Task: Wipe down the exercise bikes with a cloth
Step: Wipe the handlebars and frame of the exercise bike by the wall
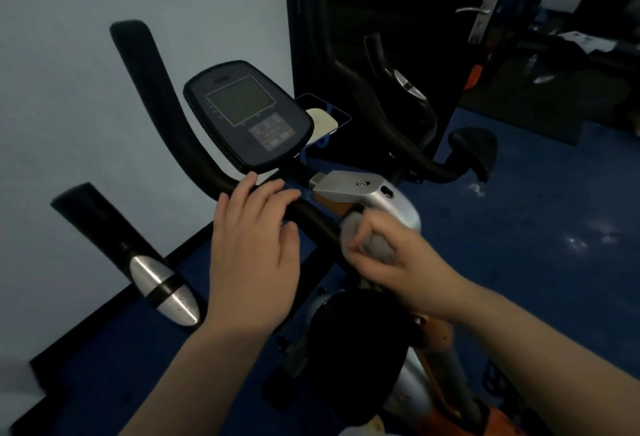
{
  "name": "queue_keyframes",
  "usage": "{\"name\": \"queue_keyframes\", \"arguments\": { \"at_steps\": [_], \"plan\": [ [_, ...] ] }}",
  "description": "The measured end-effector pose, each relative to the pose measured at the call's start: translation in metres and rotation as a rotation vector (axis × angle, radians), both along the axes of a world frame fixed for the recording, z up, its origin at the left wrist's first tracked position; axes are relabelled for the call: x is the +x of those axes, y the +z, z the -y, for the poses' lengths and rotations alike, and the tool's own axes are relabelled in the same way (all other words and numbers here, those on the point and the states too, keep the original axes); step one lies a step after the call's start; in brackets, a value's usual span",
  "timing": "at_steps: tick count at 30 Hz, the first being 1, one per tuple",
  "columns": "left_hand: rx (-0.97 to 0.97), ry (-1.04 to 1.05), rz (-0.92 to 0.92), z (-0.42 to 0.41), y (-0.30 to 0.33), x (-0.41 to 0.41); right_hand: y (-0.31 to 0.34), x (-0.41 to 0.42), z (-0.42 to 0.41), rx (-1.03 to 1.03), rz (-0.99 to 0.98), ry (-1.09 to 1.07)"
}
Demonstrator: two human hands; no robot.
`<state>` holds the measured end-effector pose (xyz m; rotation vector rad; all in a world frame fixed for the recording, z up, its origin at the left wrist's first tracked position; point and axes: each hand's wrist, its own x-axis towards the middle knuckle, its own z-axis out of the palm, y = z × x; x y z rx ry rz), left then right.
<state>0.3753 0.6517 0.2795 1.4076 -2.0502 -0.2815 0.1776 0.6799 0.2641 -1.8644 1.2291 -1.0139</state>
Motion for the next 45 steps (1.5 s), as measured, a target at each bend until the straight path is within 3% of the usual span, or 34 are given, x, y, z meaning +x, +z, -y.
{"name": "queue_keyframes", "arguments": {
  "at_steps": [4,7,10,12,15,18,22,26,29,33,37,39,45],
  "plan": [
    [0.0,0.051,0.032,-0.002,-0.003,-0.007,0.007,-0.004,0.01,0.004,-0.082,0.053],
    [-0.005,0.067,0.045,-0.004,-0.003,-0.009,0.002,0.023,0.015,-0.024,0.043,-0.191],
    [0.002,0.072,0.021,-0.004,-0.003,-0.009,-0.01,0.007,-0.004,0.061,0.109,-0.145],
    [0.004,0.081,0.005,-0.004,-0.002,-0.011,-0.008,-0.014,-0.005,0.117,-0.038,-0.146],
    [0.0,0.104,0.0,-0.002,-0.002,-0.013,0.0,-0.01,0.02,-0.047,-0.192,-0.373],
    [0.0,0.101,-0.004,-0.004,-0.002,-0.012,-0.001,0.021,0.032,-0.172,-0.423,-0.435],
    [0.0,0.098,-0.045,-0.004,-0.003,-0.011,-0.015,0.006,0.018,0.04,-0.056,-0.293],
    [-0.014,0.102,-0.026,-0.004,-0.004,-0.013,-0.002,0.019,0.042,-0.126,-0.145,-0.348],
    [-0.01,0.106,-0.016,-0.003,-0.003,-0.013,0.005,0.032,0.051,-0.104,-0.275,-0.285],
    [-0.014,0.116,-0.017,-0.004,-0.004,-0.012,-0.004,-0.003,0.015,0.024,-0.112,-0.15],
    [-0.021,0.113,-0.005,-0.003,-0.005,-0.013,0.003,0.013,0.041,-0.077,-0.35,-0.204],
    [-0.017,0.117,-0.001,-0.003,-0.005,-0.013,0.007,0.026,0.049,-0.118,-0.35,-0.26],
    [0.006,0.099,-0.092,-0.005,-0.002,-0.012,0.014,-0.012,0.026,0.254,0.06,-0.08]
  ]
}}
